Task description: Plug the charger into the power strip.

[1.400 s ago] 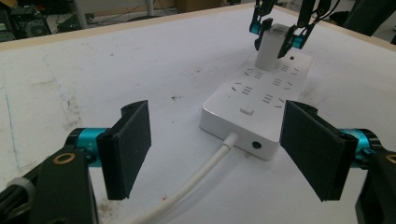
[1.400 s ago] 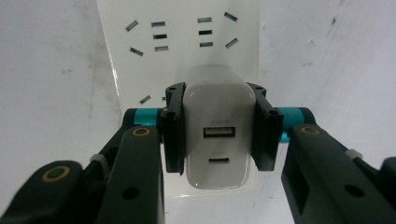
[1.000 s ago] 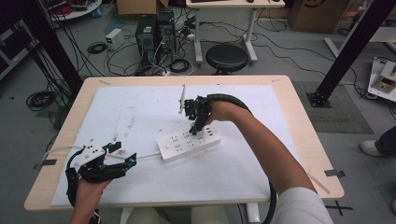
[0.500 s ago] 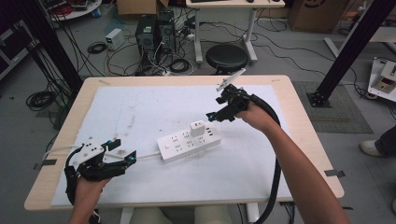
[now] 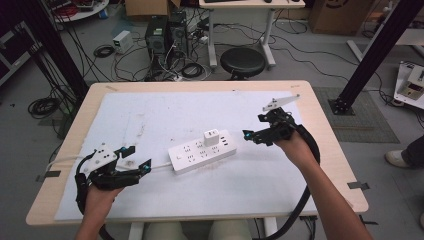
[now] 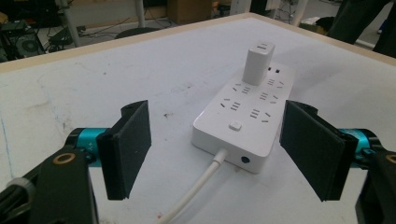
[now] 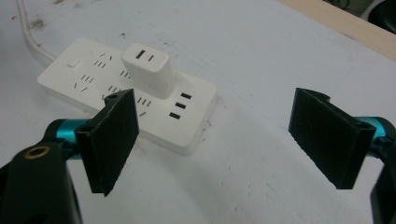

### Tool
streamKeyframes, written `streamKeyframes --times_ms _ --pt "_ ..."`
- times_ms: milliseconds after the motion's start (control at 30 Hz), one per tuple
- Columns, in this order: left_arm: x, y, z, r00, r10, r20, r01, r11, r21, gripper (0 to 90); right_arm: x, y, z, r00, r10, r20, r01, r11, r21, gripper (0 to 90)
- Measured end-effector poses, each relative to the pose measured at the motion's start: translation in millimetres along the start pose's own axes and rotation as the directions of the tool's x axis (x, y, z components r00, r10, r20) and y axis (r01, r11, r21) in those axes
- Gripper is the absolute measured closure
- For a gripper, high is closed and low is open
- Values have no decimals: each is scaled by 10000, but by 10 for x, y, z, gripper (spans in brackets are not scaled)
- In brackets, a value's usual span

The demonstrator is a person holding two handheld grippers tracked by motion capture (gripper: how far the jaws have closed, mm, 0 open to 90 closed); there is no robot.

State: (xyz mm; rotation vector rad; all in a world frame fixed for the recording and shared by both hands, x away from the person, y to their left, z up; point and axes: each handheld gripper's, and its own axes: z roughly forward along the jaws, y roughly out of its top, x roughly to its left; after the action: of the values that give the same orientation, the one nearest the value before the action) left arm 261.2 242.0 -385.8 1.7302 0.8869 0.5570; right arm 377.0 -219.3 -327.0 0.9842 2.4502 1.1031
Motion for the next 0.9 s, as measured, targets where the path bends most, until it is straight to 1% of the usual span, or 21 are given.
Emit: streamKeyframes --times_ms 100,133,167,200,233,400,567,733,900 --pt "-3 20 18 10000 21 50 -21 10000 -37 249 27 -172 -95 9991 243 338 -230 9990 -387 164" --pt "-3 20 18 10000 21 50 -21 10000 -37 249 27 -172 -95 9991 243 338 -230 9990 -387 164" --pt "-3 20 18 10000 21 50 -21 10000 -37 249 37 -232 -123 9986 276 452 -254 9985 -488 164" --pt "-3 20 18 10000 21 50 -21 10000 -37 249 37 -232 -123 9986 276 452 -254 9985 -488 164" --pt "-7 51 51 9998 93 159 -93 10000 1 249 75 -420 -186 9970 329 698 -282 9973 -673 164" --pt "2 82 94 9996 140 239 -140 9999 -17 249 109 -610 -243 9944 626 851 -542 9937 -980 164" --pt "16 101 110 9996 144 256 -144 9999 -17 249 136 -715 -278 9924 751 973 -645 9920 -1082 164" --pt "6 106 101 9996 140 229 -139 9999 -46 249 156 -781 -293 9909 794 1089 -668 9912 -1145 164" --pt "-14 102 97 9996 144 228 -143 9999 -17 249 171 -814 -295 9910 865 1025 -734 9895 -1248 164"
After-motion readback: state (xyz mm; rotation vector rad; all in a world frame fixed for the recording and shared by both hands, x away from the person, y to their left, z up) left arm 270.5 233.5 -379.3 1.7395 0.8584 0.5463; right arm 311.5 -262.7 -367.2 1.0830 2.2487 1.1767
